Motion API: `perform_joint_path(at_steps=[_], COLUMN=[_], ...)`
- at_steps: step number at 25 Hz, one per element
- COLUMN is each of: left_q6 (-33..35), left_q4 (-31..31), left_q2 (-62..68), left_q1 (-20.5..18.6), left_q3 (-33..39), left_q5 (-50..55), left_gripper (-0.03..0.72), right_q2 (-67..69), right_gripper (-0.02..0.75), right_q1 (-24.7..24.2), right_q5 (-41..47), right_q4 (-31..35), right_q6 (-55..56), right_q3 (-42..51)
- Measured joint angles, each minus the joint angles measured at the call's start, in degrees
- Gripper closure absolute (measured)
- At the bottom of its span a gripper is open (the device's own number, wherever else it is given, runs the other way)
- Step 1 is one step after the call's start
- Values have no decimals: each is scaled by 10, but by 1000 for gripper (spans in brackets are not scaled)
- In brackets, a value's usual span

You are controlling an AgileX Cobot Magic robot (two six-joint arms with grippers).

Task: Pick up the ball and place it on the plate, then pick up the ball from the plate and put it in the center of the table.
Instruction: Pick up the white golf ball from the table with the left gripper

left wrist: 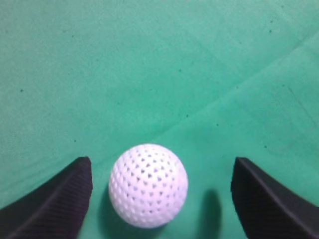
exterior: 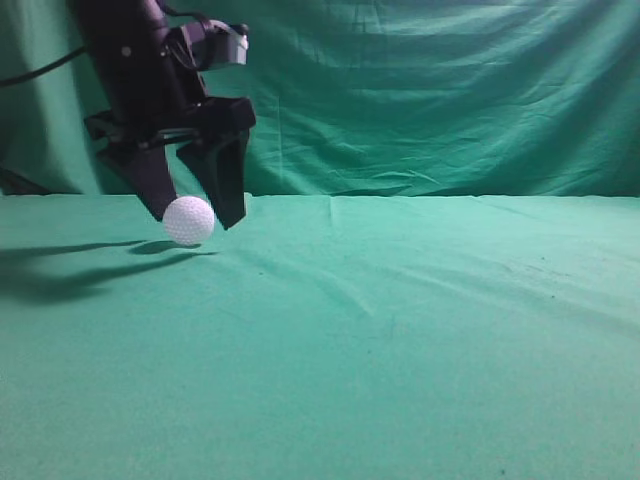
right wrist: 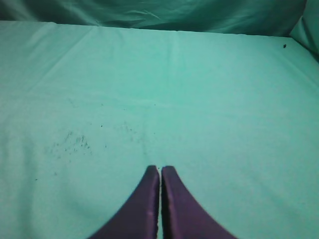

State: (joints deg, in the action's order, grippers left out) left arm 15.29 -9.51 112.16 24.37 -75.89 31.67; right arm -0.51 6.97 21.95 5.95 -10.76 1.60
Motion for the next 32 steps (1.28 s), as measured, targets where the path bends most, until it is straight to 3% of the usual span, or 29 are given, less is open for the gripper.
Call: perform_joint_path(at_steps=[10, 15, 16, 25, 32], left_q6=[0, -1, -1, -4, -95], left_q4=[2, 5, 5, 25, 52], left_q2=[17, 17, 17, -22, -122], left_q1=[0, 0, 0, 0, -37], left_q3=[-5, -5, -5, -5, -5], left_q5=[-4, -4, -4, 41, 145], left_gripper=[112, 374, 395, 382, 382], right_q2=[0, 0, 0, 0, 0], right_gripper=[738, 738, 738, 738, 738], right_q1=[0, 0, 0, 0, 0], right_q5=[0, 0, 0, 0, 0], right_q4=[0, 0, 0, 1, 1], right_q6=[0, 0, 0, 0, 0], right_q3=[0, 0, 0, 0, 0])
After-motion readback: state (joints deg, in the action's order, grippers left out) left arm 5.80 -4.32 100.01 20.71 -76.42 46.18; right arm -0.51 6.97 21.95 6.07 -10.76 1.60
